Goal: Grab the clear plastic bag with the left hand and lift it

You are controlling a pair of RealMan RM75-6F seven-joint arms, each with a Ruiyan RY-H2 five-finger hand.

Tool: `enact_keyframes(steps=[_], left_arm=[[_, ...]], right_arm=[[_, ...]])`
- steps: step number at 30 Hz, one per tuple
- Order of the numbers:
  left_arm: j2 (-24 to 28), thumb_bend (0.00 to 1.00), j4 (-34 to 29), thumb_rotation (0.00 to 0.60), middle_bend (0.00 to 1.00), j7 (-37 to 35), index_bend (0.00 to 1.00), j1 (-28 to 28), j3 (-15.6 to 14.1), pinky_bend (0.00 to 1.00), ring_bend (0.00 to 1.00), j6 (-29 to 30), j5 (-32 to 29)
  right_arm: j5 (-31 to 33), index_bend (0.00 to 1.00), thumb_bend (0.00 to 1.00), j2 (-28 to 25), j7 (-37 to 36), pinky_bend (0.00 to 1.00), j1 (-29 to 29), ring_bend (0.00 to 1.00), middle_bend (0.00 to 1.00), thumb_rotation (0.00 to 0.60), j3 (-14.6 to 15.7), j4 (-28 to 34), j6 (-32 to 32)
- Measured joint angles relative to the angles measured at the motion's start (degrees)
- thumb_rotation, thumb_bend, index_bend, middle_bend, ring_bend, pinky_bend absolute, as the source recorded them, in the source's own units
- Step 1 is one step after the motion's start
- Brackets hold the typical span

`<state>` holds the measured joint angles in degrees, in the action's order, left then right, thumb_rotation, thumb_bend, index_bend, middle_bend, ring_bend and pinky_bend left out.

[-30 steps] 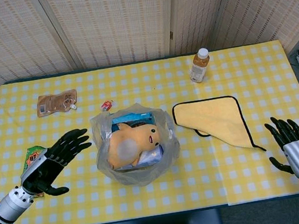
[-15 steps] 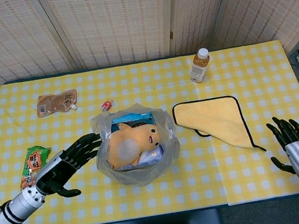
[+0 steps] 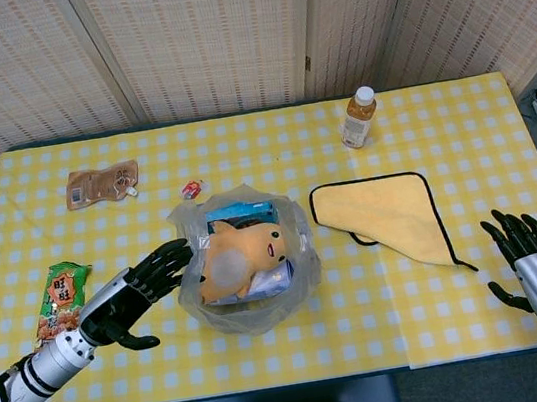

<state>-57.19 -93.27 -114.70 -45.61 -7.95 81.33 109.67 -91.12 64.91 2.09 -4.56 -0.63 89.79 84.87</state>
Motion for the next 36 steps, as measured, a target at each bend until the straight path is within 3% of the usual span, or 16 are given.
enact_keyframes(steps=[19,36], left_arm=[[-3.16,0.18,3.29,0.6,0.13,-5.5,0.06,-5.8,1.3,0.17,0.06,-0.89,-0.75],[-6.77,0.16,4.83,0.6,0.11,-4.36,0.09,-9.37,1.82,0.11,0.0,-4.18,-1.82]], right_arm=[[0.96,0.0,0.29,-0.21,-0.92,0.0,-0.57,0.0,0.0,0.6,-0.28,-0.1,-1.24],[1.79,0.0,0.29,-0.07,-3.38,0.0,-1.56,0.0,0.0,0.6,-0.85,-1.56,-2.64]])
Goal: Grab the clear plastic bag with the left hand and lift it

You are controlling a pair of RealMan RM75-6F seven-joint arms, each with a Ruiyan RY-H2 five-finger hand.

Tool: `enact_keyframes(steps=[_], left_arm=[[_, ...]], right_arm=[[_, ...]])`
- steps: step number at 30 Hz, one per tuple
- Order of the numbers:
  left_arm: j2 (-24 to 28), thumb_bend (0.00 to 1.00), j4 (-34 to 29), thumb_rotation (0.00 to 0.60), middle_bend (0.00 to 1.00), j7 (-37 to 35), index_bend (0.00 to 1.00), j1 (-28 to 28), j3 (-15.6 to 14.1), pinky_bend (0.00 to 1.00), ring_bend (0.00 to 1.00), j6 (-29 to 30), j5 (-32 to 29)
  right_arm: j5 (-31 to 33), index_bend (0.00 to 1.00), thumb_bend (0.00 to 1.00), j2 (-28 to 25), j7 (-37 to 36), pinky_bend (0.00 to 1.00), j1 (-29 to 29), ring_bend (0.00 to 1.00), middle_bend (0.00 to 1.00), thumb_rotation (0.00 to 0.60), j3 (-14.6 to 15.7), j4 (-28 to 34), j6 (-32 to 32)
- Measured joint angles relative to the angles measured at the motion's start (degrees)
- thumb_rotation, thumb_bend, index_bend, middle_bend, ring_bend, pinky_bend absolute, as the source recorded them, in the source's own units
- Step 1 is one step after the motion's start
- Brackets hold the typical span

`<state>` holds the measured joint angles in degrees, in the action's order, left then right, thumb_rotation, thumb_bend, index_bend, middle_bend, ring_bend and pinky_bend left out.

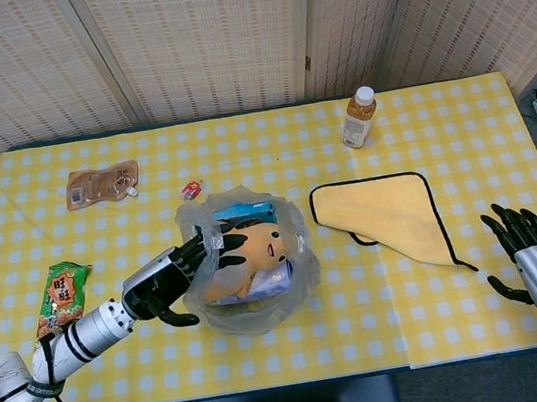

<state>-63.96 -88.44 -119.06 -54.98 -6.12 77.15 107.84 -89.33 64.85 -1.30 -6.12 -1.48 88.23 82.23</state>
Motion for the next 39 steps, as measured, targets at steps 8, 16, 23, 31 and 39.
enact_keyframes(steps=[8,16,23,31,39], left_arm=[[-0.67,0.16,-0.97,0.6,0.1,1.81,0.1,-1.9,-0.72,0.11,0.0,-0.94,1.62],[-1.93,0.16,-0.89,0.6,0.09,1.54,0.1,-5.14,-0.33,0.11,0.0,-3.99,0.65],[-3.04,0.15,-0.65,0.6,0.09,0.63,0.1,-7.47,0.35,0.1,0.0,-6.23,-0.96],[-4.01,0.15,-0.52,0.6,0.08,0.34,0.1,-9.45,2.15,0.1,0.0,-7.98,-3.59],[-3.64,0.15,-0.39,0.6,0.08,-1.59,0.08,-10.26,2.09,0.12,0.01,-7.36,-2.88]], right_arm=[[0.1,0.0,0.29,-0.13,-0.79,0.0,-0.02,0.0,0.0,0.6,-0.06,-0.68,0.16],[0.35,0.0,0.29,-0.48,-2.63,0.0,0.03,0.0,0.0,0.6,-0.07,-1.16,0.09],[-0.12,0.0,0.29,-0.68,-3.4,0.0,-0.1,0.0,0.0,0.6,0.29,-1.4,-0.13],[0.19,0.0,0.29,-0.61,-3.48,0.0,-0.22,0.0,0.0,0.6,0.27,-1.5,-0.5],[0.45,0.0,0.29,-0.75,-3.98,0.0,-0.1,0.0,0.0,0.6,0.12,-1.61,-0.14]])
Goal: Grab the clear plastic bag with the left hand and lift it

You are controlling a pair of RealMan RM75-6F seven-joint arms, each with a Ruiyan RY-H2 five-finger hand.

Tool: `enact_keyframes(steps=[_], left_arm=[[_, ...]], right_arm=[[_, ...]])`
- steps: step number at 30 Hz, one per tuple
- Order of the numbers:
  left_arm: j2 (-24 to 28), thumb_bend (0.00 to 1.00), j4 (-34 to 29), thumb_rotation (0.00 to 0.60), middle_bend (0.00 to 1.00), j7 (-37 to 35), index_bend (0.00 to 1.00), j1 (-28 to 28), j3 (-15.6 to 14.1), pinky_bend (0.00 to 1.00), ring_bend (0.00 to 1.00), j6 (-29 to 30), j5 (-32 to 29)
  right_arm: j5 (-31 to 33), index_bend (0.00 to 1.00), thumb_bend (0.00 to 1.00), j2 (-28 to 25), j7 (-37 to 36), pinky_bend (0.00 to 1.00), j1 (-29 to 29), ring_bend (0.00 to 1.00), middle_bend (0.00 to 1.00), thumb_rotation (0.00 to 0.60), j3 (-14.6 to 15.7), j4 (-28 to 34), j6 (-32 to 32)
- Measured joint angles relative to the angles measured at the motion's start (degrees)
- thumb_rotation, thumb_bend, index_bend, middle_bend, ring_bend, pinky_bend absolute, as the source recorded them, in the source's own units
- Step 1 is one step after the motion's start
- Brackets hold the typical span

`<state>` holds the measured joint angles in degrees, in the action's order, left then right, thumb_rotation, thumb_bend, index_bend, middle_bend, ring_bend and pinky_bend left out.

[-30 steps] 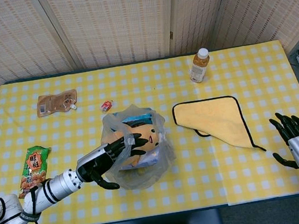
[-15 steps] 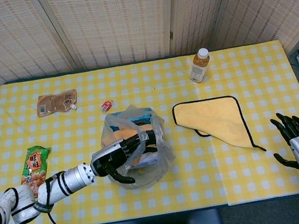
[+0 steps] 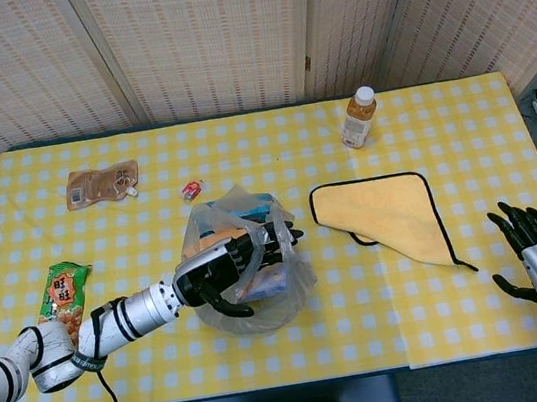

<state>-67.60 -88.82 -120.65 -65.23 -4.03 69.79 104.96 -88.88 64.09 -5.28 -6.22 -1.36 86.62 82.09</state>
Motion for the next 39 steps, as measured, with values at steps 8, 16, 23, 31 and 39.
enact_keyframes(steps=[8,16,23,31,39], left_arm=[[-1.63,0.12,0.83,0.6,0.08,-2.13,0.08,-1.56,-0.23,0.12,0.0,-0.42,0.35],[-2.15,0.12,0.01,0.6,0.08,-1.09,0.1,-1.99,1.15,0.13,0.01,-0.38,-1.62],[-2.5,0.12,-0.9,0.6,0.08,-1.4,0.09,-2.34,1.71,0.13,0.02,-0.89,-2.55],[-4.53,0.12,0.21,0.6,0.08,-6.38,0.07,-4.09,2.6,0.14,0.03,-1.42,-2.56],[-4.22,0.12,0.05,0.6,0.08,-9.15,0.06,-6.23,4.73,0.21,0.06,-1.78,-3.26]], right_arm=[[-0.3,0.0,0.29,-0.02,0.02,0.0,-0.16,0.0,0.0,0.6,0.22,0.02,-0.31],[-0.33,0.0,0.29,-0.17,-0.21,0.0,-0.18,0.0,0.0,0.6,0.32,-0.03,-0.43],[-0.2,0.0,0.29,-0.3,-0.39,0.0,0.01,0.0,0.0,0.6,0.2,0.0,0.03],[-0.18,0.0,0.29,-0.15,0.13,0.0,-0.42,0.0,0.0,0.6,0.37,0.01,-0.97],[0.12,0.0,0.29,-0.42,-0.6,0.0,-0.2,0.0,0.0,0.6,0.26,-0.16,-0.62]])
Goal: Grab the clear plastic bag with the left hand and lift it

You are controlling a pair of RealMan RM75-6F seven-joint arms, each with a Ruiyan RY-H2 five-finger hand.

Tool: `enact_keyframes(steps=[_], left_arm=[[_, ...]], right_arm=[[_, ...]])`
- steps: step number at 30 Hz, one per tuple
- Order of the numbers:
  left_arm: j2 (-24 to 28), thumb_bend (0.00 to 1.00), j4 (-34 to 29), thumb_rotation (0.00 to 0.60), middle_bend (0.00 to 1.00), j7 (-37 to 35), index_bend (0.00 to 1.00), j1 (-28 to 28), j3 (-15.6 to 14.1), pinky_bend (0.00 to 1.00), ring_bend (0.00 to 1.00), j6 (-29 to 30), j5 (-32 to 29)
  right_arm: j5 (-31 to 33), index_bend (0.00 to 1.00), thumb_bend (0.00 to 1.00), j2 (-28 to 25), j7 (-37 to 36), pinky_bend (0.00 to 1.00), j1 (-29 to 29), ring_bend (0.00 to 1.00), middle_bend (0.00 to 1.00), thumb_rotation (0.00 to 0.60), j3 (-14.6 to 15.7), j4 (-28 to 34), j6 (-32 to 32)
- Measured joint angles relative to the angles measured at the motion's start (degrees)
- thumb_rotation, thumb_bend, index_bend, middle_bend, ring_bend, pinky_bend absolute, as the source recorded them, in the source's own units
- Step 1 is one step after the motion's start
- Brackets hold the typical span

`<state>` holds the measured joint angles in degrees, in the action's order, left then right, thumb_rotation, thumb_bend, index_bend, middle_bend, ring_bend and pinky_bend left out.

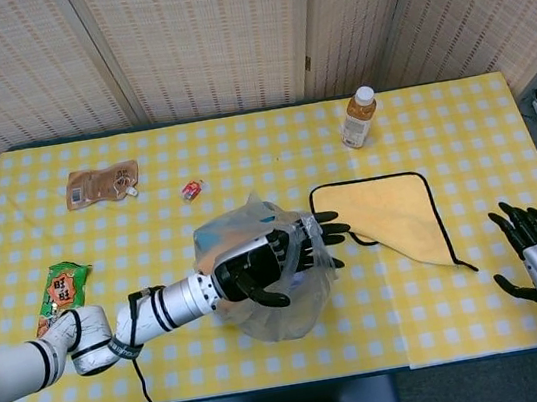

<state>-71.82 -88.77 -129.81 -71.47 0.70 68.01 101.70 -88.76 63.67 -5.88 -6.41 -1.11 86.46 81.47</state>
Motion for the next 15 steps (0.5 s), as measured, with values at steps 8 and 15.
enact_keyframes(steps=[8,15], left_arm=[[1.74,0.13,-1.49,0.6,0.27,-0.87,0.15,0.58,0.58,0.4,0.29,0.37,-2.07],[3.43,0.38,-4.8,0.6,0.63,4.62,0.42,1.59,1.9,0.7,0.61,-1.67,-5.87]], right_arm=[[-0.24,0.0,0.29,-0.22,-0.38,0.0,0.25,0.0,0.0,0.6,0.11,0.01,0.47],[-0.22,0.0,0.29,-0.27,-0.24,0.0,0.14,0.0,0.0,0.6,0.14,0.19,0.19]])
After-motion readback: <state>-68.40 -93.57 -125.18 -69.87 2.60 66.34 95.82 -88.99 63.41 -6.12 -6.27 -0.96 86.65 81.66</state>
